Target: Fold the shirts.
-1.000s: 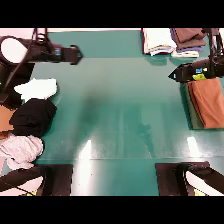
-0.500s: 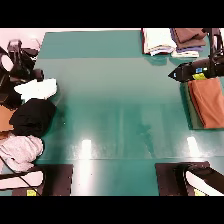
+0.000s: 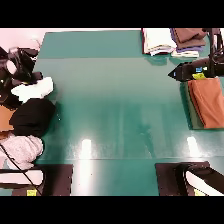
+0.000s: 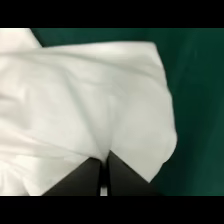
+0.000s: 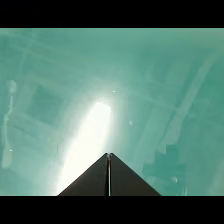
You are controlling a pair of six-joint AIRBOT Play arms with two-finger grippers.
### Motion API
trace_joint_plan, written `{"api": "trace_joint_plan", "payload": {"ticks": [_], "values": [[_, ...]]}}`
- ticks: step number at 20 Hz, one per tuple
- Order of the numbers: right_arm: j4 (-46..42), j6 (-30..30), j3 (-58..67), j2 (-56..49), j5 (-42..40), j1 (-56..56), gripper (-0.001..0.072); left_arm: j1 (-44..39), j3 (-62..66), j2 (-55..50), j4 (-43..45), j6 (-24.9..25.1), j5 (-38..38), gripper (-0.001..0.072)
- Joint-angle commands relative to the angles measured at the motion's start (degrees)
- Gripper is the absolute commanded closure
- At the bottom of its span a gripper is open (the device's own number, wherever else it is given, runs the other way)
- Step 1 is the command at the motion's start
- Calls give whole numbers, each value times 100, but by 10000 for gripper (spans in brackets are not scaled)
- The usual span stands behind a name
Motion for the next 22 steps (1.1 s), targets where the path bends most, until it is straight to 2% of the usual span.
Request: {"api": "trace_joint_plan", "payload": {"ticks": [1, 5, 9, 11, 14, 17, 19, 22], "values": [[31, 7, 210, 4, -76, 7, 693, -7, 546, 662, -13, 42, 146, 687], [24, 4, 1213, 4, -214, 15, 693, -584, 1530, 2081, -37, 782, 15, 687], [20, 4, 2225, 2, -251, 15, 693, -1982, 1797, 2848, -356, 1163, -118, 688], [20, 4, 2629, 4, -243, 15, 693, -2811, 1784, 2761, -625, 1366, -334, 687], [-31, 4, 3045, 4, -221, 13, 693, -4155, 1777, 2149, -885, 1392, -616, 686], [-31, 2, 3176, 4, -133, 11, 693, -5237, 1779, 1272, -1528, 1810, -619, 678], [-35, 2, 3165, 2, 4, 11, 693, -5565, 1779, 807, -1773, 1958, -518, 223], [-35, 4, 3167, 2, 142, 11, 693, -5189, 1779, 706, -1515, 1707, -643, 210]]}}
